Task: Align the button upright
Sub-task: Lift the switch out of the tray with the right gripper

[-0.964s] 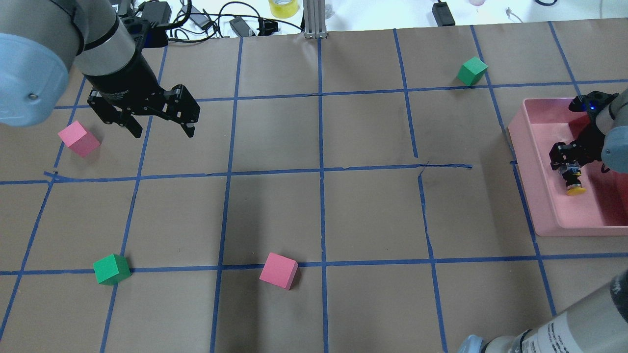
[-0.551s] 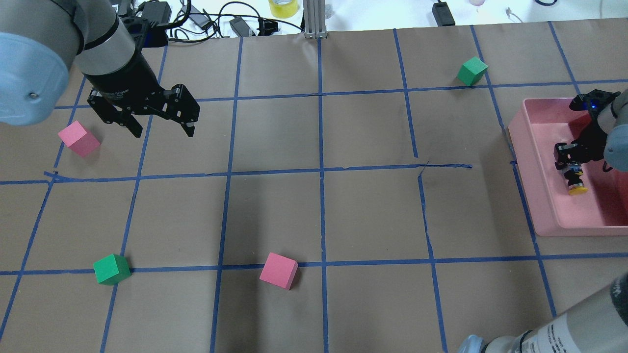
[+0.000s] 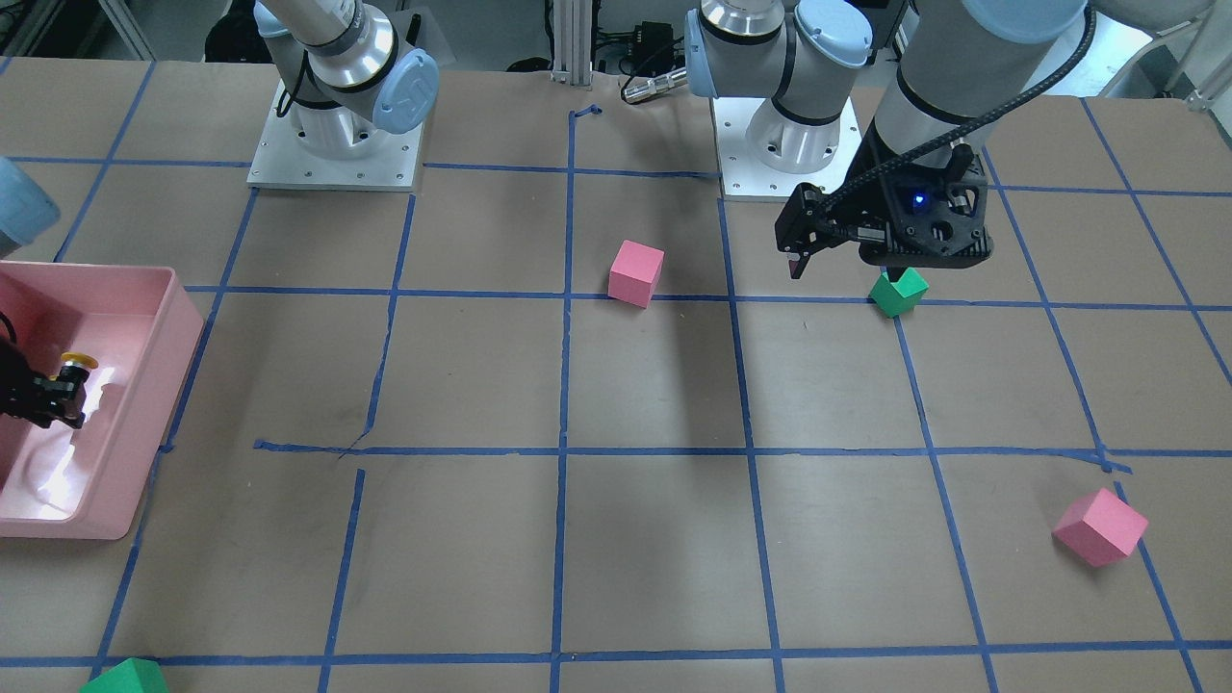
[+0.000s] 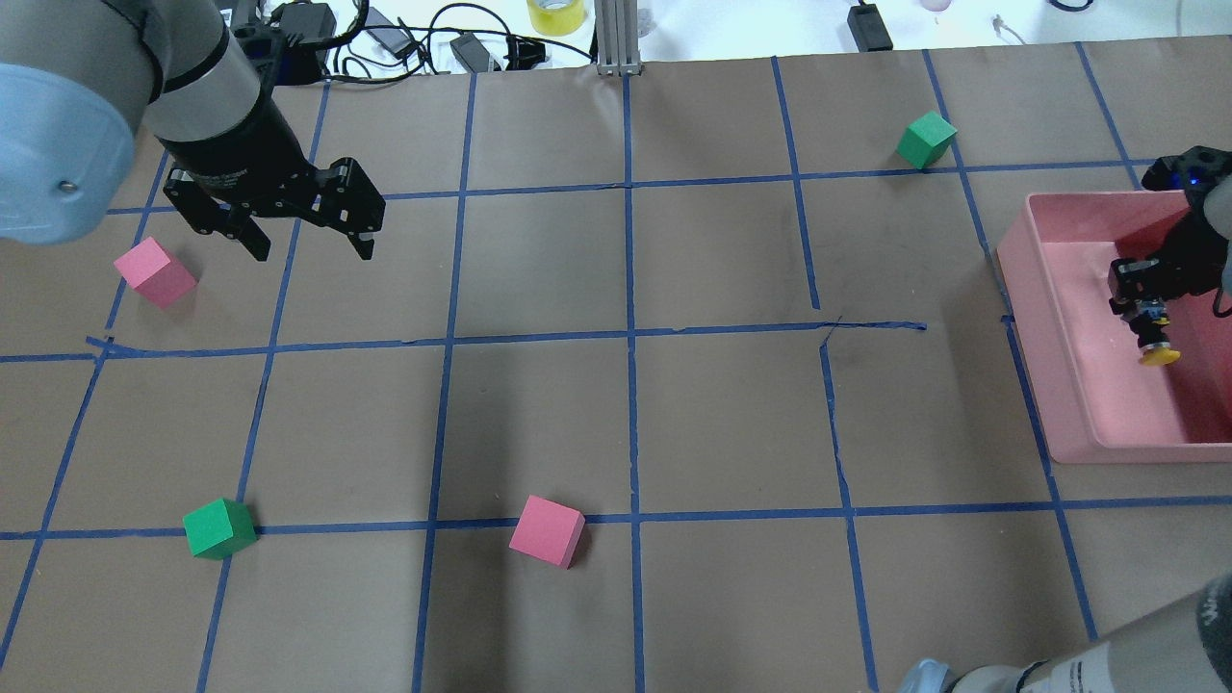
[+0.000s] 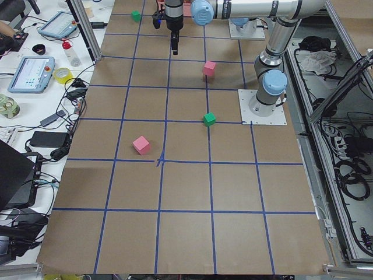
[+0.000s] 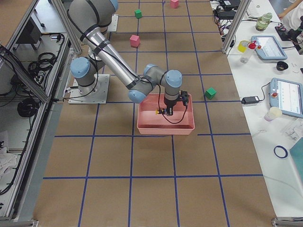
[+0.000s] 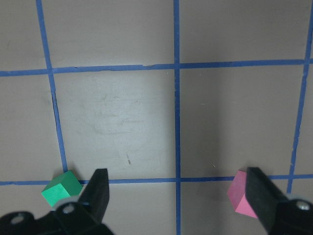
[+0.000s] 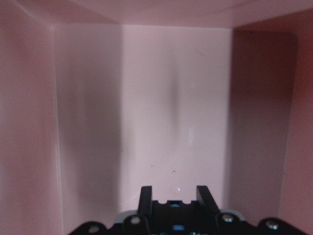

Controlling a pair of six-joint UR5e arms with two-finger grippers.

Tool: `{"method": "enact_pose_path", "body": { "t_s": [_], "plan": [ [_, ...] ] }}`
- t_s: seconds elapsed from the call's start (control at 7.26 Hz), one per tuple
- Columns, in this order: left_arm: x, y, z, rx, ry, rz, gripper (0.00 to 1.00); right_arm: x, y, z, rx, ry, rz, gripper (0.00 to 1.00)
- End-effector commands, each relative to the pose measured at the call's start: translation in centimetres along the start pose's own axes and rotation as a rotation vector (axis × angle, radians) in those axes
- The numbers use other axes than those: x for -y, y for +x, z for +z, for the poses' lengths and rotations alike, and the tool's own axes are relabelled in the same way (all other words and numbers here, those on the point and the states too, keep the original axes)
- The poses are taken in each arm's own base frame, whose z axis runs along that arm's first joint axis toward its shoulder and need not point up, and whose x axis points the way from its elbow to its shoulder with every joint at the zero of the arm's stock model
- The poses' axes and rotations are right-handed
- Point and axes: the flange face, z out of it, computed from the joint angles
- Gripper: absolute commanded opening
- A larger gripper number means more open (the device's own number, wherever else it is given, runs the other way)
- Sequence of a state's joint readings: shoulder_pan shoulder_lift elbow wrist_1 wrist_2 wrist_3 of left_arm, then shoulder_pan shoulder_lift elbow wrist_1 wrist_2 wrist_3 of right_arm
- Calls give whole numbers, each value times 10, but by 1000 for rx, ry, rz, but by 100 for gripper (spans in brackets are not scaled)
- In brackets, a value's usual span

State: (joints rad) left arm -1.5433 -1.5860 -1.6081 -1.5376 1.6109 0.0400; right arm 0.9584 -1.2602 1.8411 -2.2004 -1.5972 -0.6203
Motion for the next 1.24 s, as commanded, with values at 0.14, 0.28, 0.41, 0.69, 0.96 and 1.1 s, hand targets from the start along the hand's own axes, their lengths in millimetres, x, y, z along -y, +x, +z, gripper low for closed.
{"method": "enact_pose_path", "body": {
  "t_s": [0.14, 0.28, 0.41, 0.69, 0.96, 1.1],
  "plan": [
    [-1, -4, 1, 41, -1, -44, 100, 45, -60, -112, 19, -4, -44, 0],
    [-1, -4, 1, 41, -1, -63, 100, 56, -106, -120, 18, -1, -64, 0],
    [-1, -4, 3, 41, -4, -63, 100, 64, -153, -122, 25, 5, -37, 0],
    [-2, -11, 8, 112, -18, -57, 100, 70, -300, -111, 89, 5, 2, 0],
    [-4, -17, 12, 196, -29, -56, 100, 60, -435, -84, 101, 37, 51, 0],
    [-3, -17, 12, 194, -28, -58, 100, 56, -486, -63, 116, 81, 13, 0]
  ]
}}
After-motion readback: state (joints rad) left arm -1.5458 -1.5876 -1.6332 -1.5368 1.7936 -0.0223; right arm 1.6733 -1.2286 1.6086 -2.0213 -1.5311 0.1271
